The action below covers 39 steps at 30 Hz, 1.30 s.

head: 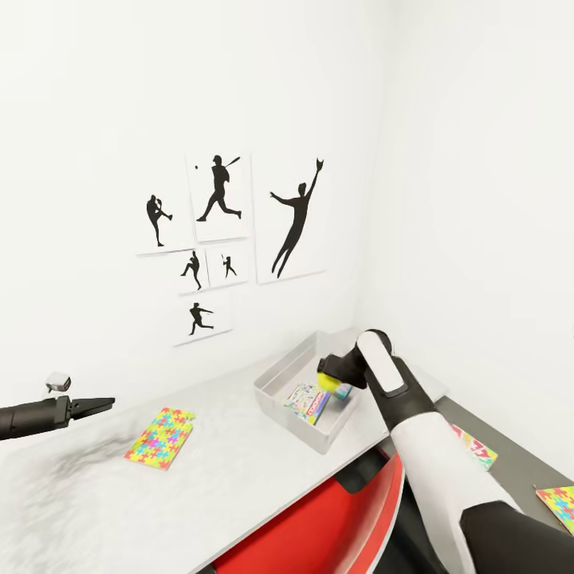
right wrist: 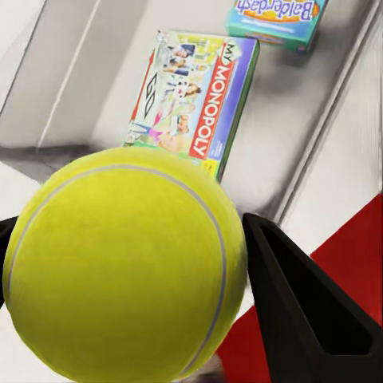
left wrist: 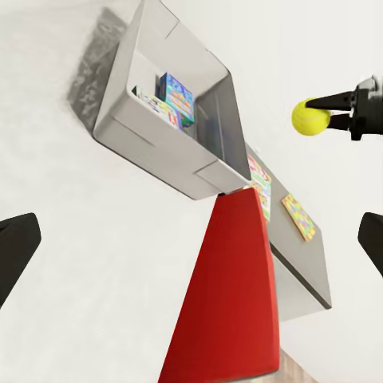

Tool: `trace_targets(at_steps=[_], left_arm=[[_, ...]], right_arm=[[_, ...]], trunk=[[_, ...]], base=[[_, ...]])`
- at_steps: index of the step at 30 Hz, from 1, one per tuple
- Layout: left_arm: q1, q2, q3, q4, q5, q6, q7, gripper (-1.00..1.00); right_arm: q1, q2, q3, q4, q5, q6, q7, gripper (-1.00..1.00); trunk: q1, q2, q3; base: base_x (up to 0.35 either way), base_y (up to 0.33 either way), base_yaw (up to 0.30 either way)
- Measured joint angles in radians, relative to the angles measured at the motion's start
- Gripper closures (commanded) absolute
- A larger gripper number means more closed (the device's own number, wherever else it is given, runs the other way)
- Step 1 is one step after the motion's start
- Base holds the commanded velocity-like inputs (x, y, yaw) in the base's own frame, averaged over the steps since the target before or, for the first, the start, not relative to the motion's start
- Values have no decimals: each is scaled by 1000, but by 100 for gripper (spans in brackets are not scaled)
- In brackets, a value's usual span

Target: Put all the toys in the child's room - the three board games (two on the bed and one on the table), the two jigsaw puzzles on the table, and the tennis ball on the table - inside the toy box on the table in the child's room.

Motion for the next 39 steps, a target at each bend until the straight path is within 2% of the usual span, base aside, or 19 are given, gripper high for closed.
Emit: trace_targets(at_steps=[3,7,19,24,27,39], left_arm=[[0,0,0,0,0,0,0,-100],[0,1,0,0,1,1,0,-100],[0,0,-1,0,6,6,0,-100],[0,0,-2,0,40,35,0,-100],[1,-1,-3,1,48,54,0,-100],[1,-1,-2,3,52,78,0,-100]], right_arm=[[-57,9,24,123,2,1,-1,100],[-83,12,36,171,4,-2,-2,100],[-87,10,39,182,6,0,-3,100],[-87,9,39,183,5,3,-3,100],[-88,8,40,183,6,4,-4,100],[-90,2,40,182,8,2,-5,100]], trunk=[[0,0,0],[0,0,0],[0,0,-9],[0,1,-17],[0,1,-21],[0,2,-40]], base=[[0,0,0],[0,0,0],[0,0,0],[0,0,0],[0,0,0],[0,0,0]])
